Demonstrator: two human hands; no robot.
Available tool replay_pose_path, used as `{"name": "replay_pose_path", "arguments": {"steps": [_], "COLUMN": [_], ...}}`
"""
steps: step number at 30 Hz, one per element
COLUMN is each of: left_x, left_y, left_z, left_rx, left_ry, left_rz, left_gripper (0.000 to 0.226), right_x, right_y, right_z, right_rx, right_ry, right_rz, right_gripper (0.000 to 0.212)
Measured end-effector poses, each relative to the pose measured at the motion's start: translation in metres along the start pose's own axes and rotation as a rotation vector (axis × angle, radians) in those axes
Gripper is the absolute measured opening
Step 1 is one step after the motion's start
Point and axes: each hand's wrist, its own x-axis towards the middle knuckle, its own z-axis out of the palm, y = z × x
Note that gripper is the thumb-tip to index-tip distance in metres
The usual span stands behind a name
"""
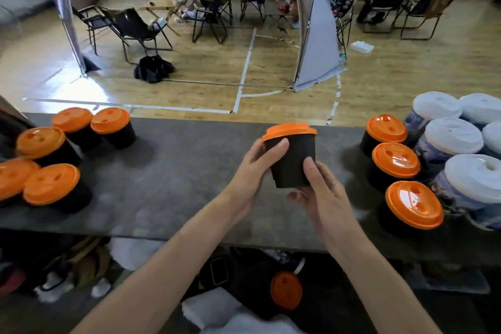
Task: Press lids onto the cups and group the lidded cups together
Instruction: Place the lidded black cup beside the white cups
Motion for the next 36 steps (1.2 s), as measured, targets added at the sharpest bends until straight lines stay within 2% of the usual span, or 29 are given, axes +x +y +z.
{"name": "replay_pose_path", "arguments": {"steps": [5,9,12,17,24,26,30,34,36], "left_x": [-0.002,-0.003,-0.002,-0.001,-0.002,-0.001,-0.001,-0.003,-0.003], "left_y": [0.014,0.023,0.029,0.036,0.055,0.055,0.058,0.061,0.062], "left_z": [0.001,0.005,0.005,0.005,0.003,0.002,0.0,0.003,0.004], "left_rx": [0.034,-0.008,-0.009,0.037,0.101,0.108,0.162,0.125,0.109], "left_ry": [0.044,0.003,-0.033,-0.031,-0.12,-0.116,-0.126,-0.16,-0.158], "left_rz": [0.11,0.054,0.03,0.044,0.058,0.045,0.04,0.068,0.078], "left_gripper": [0.068,0.072,0.071,0.06,0.06,0.056,0.063,0.069,0.069], "right_x": [-0.005,-0.007,-0.008,-0.01,-0.015,-0.014,-0.013,-0.021,-0.023], "right_y": [-0.016,-0.025,-0.031,-0.035,-0.048,-0.046,-0.049,-0.056,-0.056], "right_z": [0.012,0.021,0.023,0.022,0.024,0.022,0.023,0.025,0.024], "right_rx": [0.079,0.205,0.326,0.175,0.38,0.321,0.16,0.429,0.454], "right_ry": [-0.042,-0.151,-0.226,-0.27,-0.393,-0.37,-0.243,-0.408,-0.448], "right_rz": [0.051,0.162,0.274,0.225,0.337,0.295,0.228,0.347,0.34], "right_gripper": [0.072,0.06,0.071,0.086,0.078,0.081,0.077,0.077,0.081]}}
